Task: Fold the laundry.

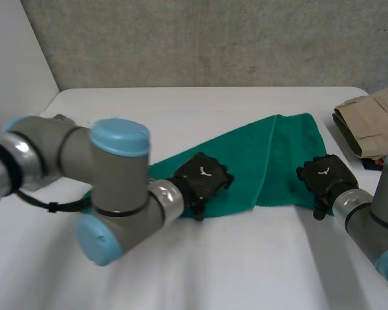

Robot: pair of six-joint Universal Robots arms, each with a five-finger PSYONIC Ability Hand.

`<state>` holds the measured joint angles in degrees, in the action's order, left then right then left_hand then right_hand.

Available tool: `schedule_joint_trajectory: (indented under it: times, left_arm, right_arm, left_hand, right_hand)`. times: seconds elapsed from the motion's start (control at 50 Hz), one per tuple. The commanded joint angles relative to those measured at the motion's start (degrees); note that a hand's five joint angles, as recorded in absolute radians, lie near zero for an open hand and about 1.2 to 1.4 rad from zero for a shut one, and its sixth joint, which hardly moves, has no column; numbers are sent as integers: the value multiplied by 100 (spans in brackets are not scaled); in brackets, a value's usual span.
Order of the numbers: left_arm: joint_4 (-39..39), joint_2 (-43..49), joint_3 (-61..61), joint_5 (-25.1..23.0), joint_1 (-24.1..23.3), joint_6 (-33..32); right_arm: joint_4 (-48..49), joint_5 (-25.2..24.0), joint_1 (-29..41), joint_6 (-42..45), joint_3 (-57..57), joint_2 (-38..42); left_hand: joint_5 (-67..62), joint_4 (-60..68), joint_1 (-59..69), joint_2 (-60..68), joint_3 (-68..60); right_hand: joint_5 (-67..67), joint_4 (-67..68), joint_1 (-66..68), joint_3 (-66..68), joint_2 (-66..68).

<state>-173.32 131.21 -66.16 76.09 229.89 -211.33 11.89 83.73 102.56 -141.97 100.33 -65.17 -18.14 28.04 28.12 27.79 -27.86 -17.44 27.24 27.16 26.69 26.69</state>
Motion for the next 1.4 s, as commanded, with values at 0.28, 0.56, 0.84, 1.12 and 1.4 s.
schedule_joint_trajectory:
  times: [0.28,0.56,0.84,1.12,1.4]
  left_arm:
    - [114,1091,1211,503,-225,-233]
    - [-334,951,1140,802,-128,-181]
    - [-264,484,701,583,-102,197]
    - [-202,1205,1184,583,-119,110]
    - [-307,266,1000,1048,135,513]
  right_arm:
    - [428,12,-61,231,-110,409]
    - [331,-76,-26,231,-13,356]
    - [23,-94,10,249,-57,268]
    - [32,-85,10,257,-57,321]
    - [6,-85,-131,459,-92,286]
  left_hand:
    - [-2606,2616,2608,2641,-2635]
    - [-5186,5196,5188,5221,-5214]
    - [278,-269,-277,-243,250]
    - [-275,284,276,310,-303]
    - [-5186,5196,5188,5221,-5214]
  right_hand:
    - [-5242,5262,5270,5316,5316]
    - [-5256,5276,5284,5331,5331]
    - [-5256,5276,5284,5331,5331]
    - [-5256,5276,5284,5331,5331]
    - [-5256,5276,5284,5331,5331]
